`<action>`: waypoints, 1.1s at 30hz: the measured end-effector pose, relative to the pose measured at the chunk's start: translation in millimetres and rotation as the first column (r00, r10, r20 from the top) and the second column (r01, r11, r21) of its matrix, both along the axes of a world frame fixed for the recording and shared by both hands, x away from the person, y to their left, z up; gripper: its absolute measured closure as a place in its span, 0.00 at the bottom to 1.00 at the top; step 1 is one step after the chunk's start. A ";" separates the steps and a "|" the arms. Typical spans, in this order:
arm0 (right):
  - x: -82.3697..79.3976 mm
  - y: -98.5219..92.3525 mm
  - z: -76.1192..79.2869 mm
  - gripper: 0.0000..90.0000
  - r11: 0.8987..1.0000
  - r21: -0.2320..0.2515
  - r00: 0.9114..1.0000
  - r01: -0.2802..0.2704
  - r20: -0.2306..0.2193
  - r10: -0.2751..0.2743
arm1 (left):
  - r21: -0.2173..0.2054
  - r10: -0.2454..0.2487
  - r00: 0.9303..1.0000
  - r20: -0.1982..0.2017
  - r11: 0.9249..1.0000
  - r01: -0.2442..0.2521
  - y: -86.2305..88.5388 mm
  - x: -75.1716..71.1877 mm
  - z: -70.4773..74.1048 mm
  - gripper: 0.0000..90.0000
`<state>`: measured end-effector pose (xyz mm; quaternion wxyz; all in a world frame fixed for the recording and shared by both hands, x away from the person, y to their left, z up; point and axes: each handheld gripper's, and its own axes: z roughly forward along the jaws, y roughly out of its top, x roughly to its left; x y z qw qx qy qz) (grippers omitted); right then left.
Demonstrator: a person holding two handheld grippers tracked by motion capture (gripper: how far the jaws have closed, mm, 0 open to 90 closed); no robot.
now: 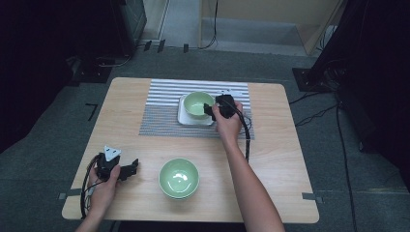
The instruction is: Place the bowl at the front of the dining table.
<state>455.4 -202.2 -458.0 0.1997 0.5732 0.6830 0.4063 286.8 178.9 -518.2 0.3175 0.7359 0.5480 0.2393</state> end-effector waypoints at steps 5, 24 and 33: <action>-7.3 -4.2 0.1 0.27 1.000 -0.010 1.000 -0.003 0.013 0.003 | 0.000 0.000 1.000 0.000 1.000 0.000 0.0 0.0 0.0 0.13; -43.9 -36.5 -15.0 0.26 1.000 0.002 0.999 0.015 0.033 -0.015 | 0.000 0.000 1.000 0.000 1.000 0.000 -0.1 -0.1 0.1 0.13; -57.2 -47.9 -19.4 0.26 1.000 -0.009 0.999 0.027 0.035 -0.027 | 0.000 0.000 1.000 0.000 1.000 0.000 -0.1 -0.1 0.0 0.13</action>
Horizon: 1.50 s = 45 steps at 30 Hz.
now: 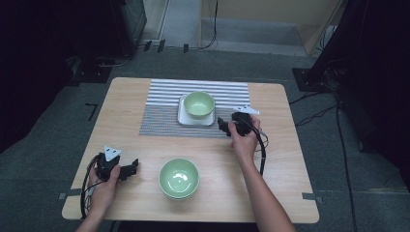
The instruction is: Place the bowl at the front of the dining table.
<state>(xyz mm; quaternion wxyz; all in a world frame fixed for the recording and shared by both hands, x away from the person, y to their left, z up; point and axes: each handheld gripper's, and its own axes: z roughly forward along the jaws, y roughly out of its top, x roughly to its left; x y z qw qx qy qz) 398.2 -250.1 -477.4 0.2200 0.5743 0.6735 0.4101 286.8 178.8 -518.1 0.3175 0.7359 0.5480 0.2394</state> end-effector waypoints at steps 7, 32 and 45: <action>-15.0 -7.3 -3.2 0.26 1.000 -0.022 1.000 -0.006 0.005 0.007 | -0.001 0.001 1.000 0.000 1.000 -0.001 -0.1 0.0 0.0 0.13; -65.0 -48.4 -7.6 0.26 0.999 -0.020 0.999 0.039 0.024 -0.039 | 0.000 0.000 1.000 0.000 1.000 0.000 0.0 0.0 0.0 0.13; -91.9 -73.4 -10.6 0.26 0.997 -0.027 0.997 0.075 0.037 -0.074 | 0.001 -0.001 1.000 0.000 1.000 0.001 0.0 0.0 0.1 0.13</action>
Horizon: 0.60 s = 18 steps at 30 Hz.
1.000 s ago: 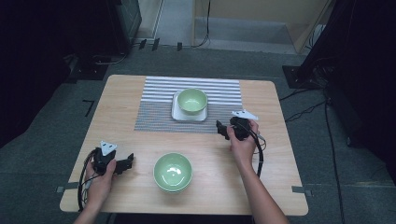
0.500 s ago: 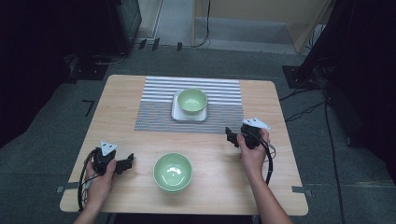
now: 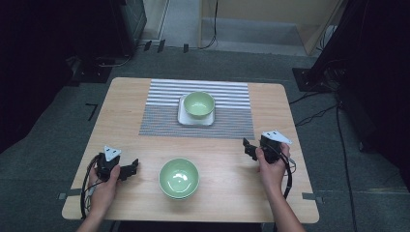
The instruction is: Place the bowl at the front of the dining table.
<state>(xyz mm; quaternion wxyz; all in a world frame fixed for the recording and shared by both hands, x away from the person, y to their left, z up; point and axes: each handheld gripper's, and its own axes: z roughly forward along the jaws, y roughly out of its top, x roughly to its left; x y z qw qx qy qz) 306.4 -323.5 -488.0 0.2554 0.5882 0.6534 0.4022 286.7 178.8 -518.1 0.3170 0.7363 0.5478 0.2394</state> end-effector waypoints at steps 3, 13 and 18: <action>-6.0 -5.4 -0.8 0.26 1.000 0.002 1.000 0.008 0.003 -0.008 | -0.001 0.001 1.000 0.001 1.000 -0.001 0.0 0.0 0.0 0.13; -21.2 -20.4 -6.8 0.26 0.999 0.004 0.999 0.035 -0.003 -0.035 | -0.001 0.000 1.000 0.000 1.000 0.000 0.0 0.0 0.0 0.13; -30.7 -27.7 -10.0 0.26 0.999 -0.001 0.999 0.049 -0.009 -0.049 | 0.000 0.000 1.000 0.000 1.000 0.000 0.0 0.0 0.0 0.13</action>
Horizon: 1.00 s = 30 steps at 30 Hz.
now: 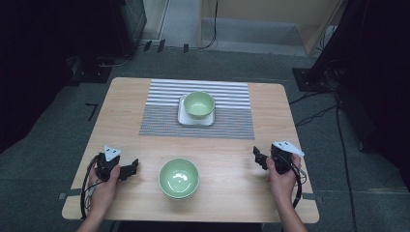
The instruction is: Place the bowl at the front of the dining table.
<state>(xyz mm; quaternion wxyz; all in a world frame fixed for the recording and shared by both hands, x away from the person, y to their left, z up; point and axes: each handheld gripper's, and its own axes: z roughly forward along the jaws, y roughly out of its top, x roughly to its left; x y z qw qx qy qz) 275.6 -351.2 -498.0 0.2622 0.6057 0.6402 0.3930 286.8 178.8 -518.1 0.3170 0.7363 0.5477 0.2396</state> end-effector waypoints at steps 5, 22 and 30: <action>-8.1 -4.7 -0.4 0.26 1.000 0.005 1.000 0.000 -0.002 0.000 | 0.000 0.000 1.000 0.000 1.000 0.000 0.0 0.0 0.0 0.13; -31.3 -24.9 -4.5 0.26 1.000 0.001 0.999 0.030 -0.013 -0.030 | 0.000 0.000 1.000 0.000 1.000 0.000 0.0 0.0 0.0 0.13; -43.1 -35.1 -8.1 0.26 0.999 -0.004 0.999 0.045 -0.025 -0.045 | 0.000 0.000 1.000 0.000 1.000 0.000 0.0 0.0 0.0 0.13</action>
